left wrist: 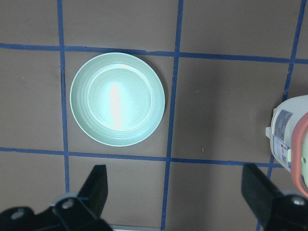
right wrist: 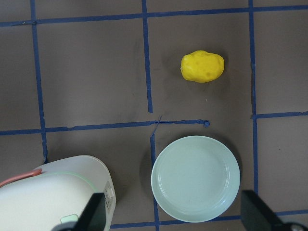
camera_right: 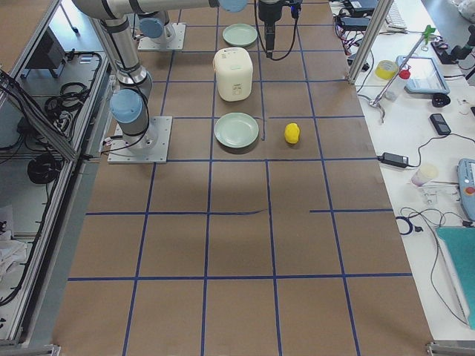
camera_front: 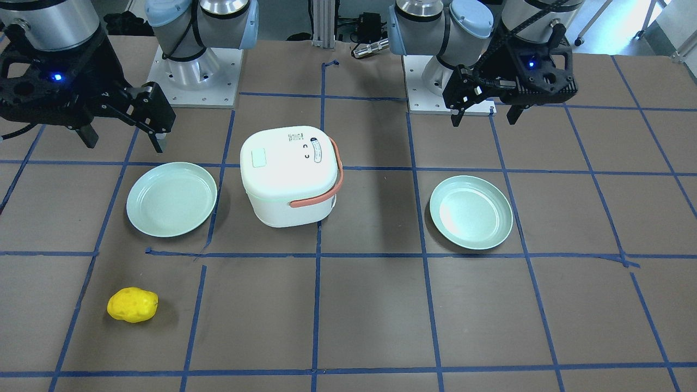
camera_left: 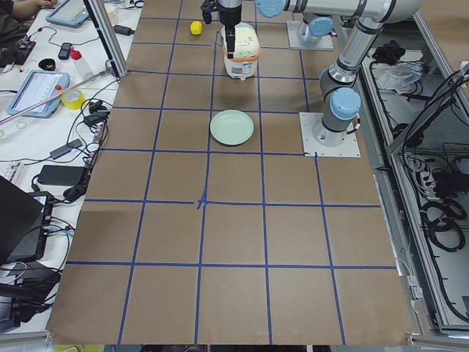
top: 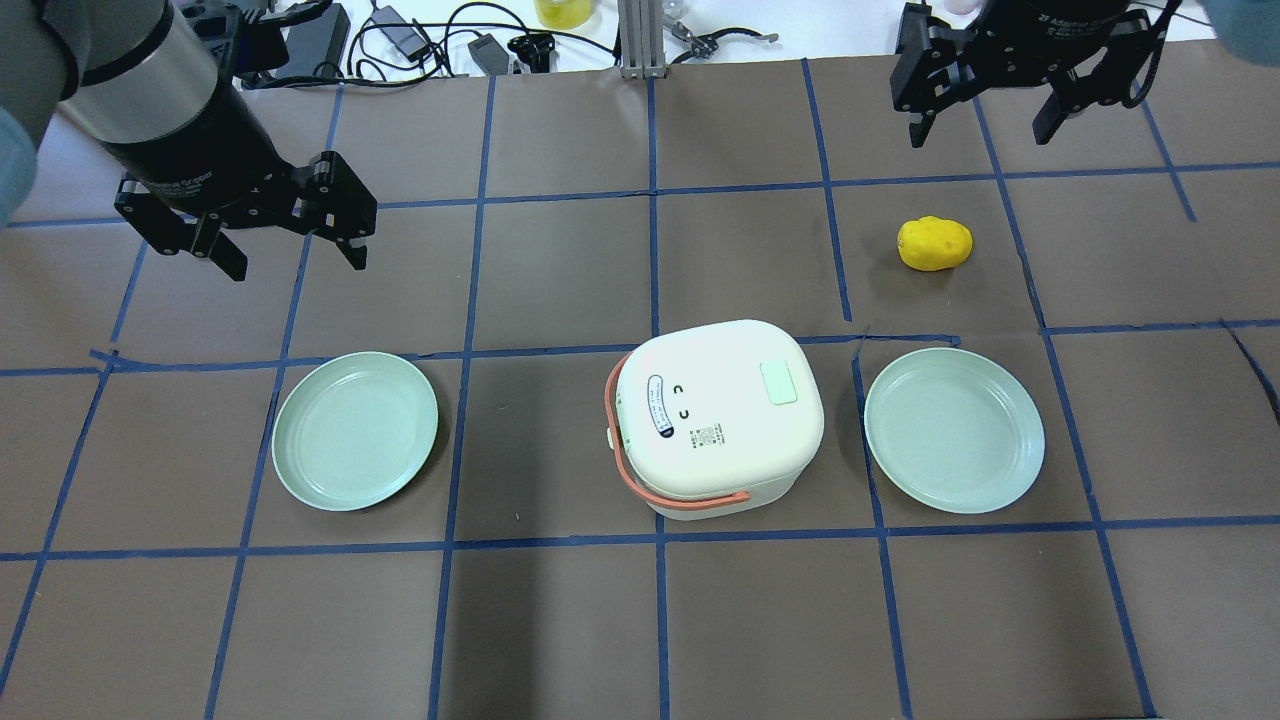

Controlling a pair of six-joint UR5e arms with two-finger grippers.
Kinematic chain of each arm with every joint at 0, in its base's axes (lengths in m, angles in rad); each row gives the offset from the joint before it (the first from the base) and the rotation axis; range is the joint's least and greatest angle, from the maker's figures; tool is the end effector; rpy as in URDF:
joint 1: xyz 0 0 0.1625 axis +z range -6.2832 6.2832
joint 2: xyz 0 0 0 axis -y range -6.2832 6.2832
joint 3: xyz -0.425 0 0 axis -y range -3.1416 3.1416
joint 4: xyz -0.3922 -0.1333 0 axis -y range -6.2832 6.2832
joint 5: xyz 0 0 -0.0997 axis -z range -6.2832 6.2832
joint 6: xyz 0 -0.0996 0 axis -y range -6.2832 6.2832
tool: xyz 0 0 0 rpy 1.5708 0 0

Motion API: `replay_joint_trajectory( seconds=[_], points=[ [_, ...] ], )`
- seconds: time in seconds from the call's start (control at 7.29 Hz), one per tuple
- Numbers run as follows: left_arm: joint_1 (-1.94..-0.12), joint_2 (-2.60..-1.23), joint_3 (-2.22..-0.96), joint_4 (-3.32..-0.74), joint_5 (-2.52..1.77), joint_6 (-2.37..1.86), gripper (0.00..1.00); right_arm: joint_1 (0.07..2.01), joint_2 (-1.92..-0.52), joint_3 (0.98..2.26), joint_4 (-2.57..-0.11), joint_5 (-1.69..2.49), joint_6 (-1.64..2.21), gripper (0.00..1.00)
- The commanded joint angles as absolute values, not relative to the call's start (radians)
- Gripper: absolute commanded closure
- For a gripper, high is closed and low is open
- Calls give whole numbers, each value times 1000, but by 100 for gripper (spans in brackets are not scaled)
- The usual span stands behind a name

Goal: Press rice cooker button
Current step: 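Move the right gripper toward the white rice cooker's green lid button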

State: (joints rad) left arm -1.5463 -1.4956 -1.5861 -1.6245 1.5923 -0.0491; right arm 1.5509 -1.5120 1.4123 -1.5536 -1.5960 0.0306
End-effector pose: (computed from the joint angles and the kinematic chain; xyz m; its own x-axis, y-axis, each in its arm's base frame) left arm -0.1199 -0.4630 0.5108 -0.9971 -0.0737 -0.0212 -0.0735 0.9973 -0.0072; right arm 0.1204 -0.5253 0.5348 -0.9984 0.0524 0.0226 0.0504 0.9953 -0.0831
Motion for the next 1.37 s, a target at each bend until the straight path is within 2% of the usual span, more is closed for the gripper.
replay_joint_trajectory(
  seconds=[0.0, 1.24],
  points=[
    [-1546, -1496, -1586, -1624, 1592, -49, 0, 1551, -1511, 1413, -1554, -1588, 31, 0],
    [-1546, -1496, -1586, -1624, 1592, -49, 0, 1552, -1555, 1427, -1542, -1586, 28, 0]
  ],
)
